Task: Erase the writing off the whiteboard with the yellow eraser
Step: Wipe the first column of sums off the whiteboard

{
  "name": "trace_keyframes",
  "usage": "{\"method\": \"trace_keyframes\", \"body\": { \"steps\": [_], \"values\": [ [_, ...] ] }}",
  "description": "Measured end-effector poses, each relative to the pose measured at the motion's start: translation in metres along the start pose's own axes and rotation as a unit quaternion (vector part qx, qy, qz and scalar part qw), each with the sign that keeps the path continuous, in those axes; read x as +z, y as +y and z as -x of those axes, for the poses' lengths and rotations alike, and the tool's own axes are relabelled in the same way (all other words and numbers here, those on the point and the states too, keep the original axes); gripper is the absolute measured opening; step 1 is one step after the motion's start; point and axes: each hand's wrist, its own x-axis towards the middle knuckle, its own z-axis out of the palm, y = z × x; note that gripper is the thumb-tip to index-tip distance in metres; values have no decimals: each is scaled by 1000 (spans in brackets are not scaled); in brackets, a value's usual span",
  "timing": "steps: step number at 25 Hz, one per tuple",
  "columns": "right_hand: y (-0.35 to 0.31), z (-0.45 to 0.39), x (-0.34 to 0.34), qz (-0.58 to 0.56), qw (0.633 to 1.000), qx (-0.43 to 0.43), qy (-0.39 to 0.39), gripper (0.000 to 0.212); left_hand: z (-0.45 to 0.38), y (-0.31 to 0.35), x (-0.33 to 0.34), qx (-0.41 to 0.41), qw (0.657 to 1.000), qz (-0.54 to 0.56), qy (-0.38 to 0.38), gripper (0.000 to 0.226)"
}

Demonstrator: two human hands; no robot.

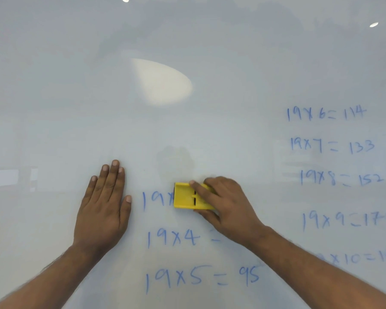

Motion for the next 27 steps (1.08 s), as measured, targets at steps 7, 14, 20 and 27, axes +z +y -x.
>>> {"method": "trace_keyframes", "body": {
  "steps": [7, 14, 20, 27],
  "values": [
    [30, -3, -20, 49, 996, -69, -25, 51, 11, -2, -2, 5, 1000, -8, -8, 63],
    [-19, -23, 10, -5, 1000, 0, 13, 52, 11, -3, -2, 8, 1000, -9, -4, 63],
    [0, 1, -2, 35, 992, -118, -40, 49, 13, -3, -2, 9, 1000, -8, 5, 61],
    [-35, -38, 17, 0, 999, 15, 28, 52, 13, -5, 1, 18, 1000, -4, 14, 61]
  ]
}}
